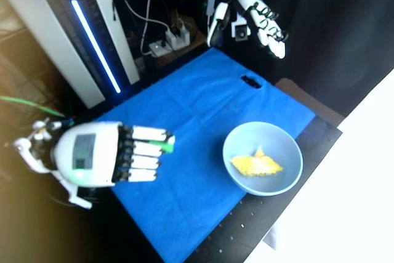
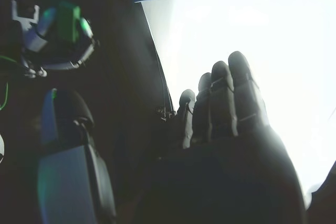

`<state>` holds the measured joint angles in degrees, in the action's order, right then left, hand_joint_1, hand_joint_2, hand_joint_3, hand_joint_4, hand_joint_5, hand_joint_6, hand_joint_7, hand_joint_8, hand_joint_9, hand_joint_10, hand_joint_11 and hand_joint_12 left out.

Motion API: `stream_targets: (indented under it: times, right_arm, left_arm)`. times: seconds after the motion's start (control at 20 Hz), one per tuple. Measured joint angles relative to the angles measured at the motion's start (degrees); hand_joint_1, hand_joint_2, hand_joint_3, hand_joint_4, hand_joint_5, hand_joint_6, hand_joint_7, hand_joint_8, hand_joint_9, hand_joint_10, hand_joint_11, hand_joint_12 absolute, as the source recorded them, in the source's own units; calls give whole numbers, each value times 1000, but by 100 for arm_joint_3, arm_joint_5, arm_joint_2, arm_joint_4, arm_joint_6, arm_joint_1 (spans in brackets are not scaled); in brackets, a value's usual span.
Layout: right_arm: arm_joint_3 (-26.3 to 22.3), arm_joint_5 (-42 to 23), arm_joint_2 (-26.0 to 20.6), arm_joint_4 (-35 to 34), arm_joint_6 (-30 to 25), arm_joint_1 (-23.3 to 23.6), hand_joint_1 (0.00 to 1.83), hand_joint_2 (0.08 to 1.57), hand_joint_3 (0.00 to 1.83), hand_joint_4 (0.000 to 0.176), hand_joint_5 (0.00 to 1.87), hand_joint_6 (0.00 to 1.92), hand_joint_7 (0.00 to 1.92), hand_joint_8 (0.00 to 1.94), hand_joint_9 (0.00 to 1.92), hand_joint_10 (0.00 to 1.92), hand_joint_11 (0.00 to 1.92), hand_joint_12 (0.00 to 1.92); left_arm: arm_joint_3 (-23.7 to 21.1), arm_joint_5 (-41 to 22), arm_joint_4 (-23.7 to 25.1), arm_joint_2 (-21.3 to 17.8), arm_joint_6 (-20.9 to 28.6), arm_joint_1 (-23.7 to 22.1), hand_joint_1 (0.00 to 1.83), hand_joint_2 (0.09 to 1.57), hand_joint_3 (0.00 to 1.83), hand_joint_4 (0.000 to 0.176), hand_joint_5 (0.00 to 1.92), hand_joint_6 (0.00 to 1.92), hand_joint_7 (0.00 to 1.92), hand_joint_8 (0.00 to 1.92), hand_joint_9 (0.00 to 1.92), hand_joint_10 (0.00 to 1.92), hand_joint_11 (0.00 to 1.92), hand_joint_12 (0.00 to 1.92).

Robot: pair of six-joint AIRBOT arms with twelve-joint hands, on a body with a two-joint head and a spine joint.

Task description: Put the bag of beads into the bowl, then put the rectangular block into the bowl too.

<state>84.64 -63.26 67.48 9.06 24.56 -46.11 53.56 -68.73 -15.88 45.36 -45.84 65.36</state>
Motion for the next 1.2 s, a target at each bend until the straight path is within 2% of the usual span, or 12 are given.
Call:
stream_targets:
  times: [0.15,0.25,0.5,0.75,0.8,0.85,0.9,0.95,1.0,1.05,1.1,1.2]
  right_arm:
    - [295,-2,291,-127,7,398,1177,1062,0,0,1089,817,1120,1053,1148,1337,1043,1660]
    - [568,140,638,-15,4,734,1188,1039,0,0,1149,720,1230,864,1260,1246,1140,1634]
    - [1338,778,1368,92,-13,1340,1148,1117,1,0,971,1019,1239,944,1294,1371,1179,1731]
    - [2225,1770,2168,382,-7,1875,1162,1092,0,0,1027,927,1252,1103,1315,1443,1223,1747]
    - [2293,1862,2264,433,-13,1891,1137,1116,0,0,982,980,1192,926,1204,1224,1051,1574]
    - [2302,1915,2299,476,-11,1891,1223,1130,0,0,922,1043,1022,986,1137,699,882,1213]
    - [2304,2002,2302,636,-13,1891,1035,1067,0,0,641,398,1032,422,959,358,447,1136]
    - [2304,2031,2302,662,-13,1891,1003,1048,0,0,645,128,1099,159,961,200,331,1161]
    - [2306,2031,2295,634,-11,1891,731,892,0,126,128,25,361,31,296,39,65,823]
    - [2317,2035,2282,621,-4,1893,673,853,0,166,25,4,195,10,145,12,12,677]
    - [2323,2031,2282,605,-4,1895,603,792,0,174,4,0,38,1,28,2,2,528]
    - [2317,2000,2275,599,-9,1902,516,814,3,176,0,0,1,0,0,0,0,123]
  left_arm:
    - [0,-7,-2,0,4,0,782,908,0,124,69,6,118,3,169,9,0,281]
    - [2,-7,-4,0,26,0,717,881,0,151,86,4,133,3,156,1,0,322]
    - [131,0,-7,61,101,0,703,889,0,132,97,2,150,2,152,1,0,367]
    - [306,74,175,210,177,-210,738,881,0,132,109,1,152,0,154,2,0,336]
    - [372,85,199,256,186,-247,747,887,0,129,103,1,150,0,162,3,0,362]
    - [398,127,197,291,195,-306,748,893,1,127,108,1,146,1,165,2,0,399]
    - [455,153,195,356,199,-348,743,891,0,133,109,1,137,2,150,3,0,357]
    - [452,175,177,378,208,-358,742,890,0,135,110,0,135,2,146,3,0,348]
    - [452,179,195,378,216,-358,726,885,0,135,81,3,124,4,136,3,0,251]
    - [452,168,221,378,219,-358,723,883,0,135,75,1,123,2,134,1,0,206]
    - [452,157,227,378,219,-358,716,885,0,154,67,0,112,0,125,0,0,201]
    - [452,162,210,378,219,-358,717,887,0,146,76,1,117,1,138,2,0,320]
